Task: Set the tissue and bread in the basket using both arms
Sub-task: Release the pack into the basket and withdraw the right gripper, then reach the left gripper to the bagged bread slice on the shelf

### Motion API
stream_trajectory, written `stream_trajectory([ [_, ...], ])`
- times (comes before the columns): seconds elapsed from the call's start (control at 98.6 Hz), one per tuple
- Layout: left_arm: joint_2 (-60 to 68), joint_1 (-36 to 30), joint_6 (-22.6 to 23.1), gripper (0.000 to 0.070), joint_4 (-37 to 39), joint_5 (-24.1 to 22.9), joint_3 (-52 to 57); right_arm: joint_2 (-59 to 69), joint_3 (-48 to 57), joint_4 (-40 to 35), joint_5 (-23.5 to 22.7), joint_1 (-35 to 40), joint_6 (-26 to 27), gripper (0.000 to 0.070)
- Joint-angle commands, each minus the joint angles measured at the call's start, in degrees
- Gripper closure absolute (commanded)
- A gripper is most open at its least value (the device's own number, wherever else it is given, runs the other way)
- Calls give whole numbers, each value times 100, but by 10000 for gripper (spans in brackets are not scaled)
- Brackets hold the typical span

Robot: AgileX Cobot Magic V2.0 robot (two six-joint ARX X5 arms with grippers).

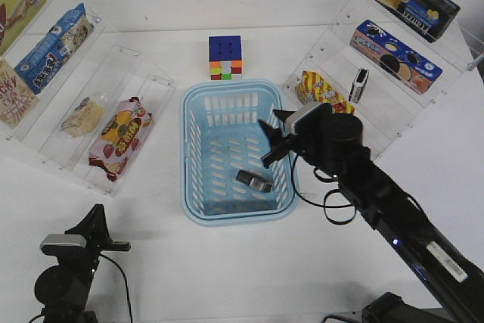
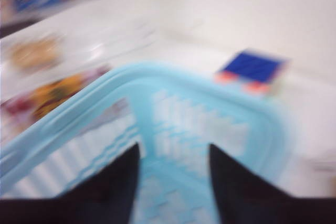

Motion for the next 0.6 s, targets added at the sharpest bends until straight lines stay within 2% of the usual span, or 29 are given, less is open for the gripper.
stream_trajectory([
  [0.0, -11, 7, 376, 699, 61, -13, -116, -221, 66, -90, 232, -109, 114, 700],
  [0.152, -11, 7, 372, 699, 61, -13, -116, -988, -131, -551, 575, -446, 46, 700],
  [0.213, -11, 7, 341, 699, 59, -11, -116, -1445, -529, -385, 575, -555, 44, 700],
  [0.274, -11, 7, 76, 699, 63, 11, -116, -2061, -1185, 37, 570, -640, 42, 700],
  [0.426, -11, 7, -1191, 699, 63, 28, -109, -3329, -2815, 1123, 586, -743, 70, 700],
  [0.588, -11, 7, -2691, 699, 96, 26, 48, -3768, -3335, 977, 590, -748, 129, 700],
])
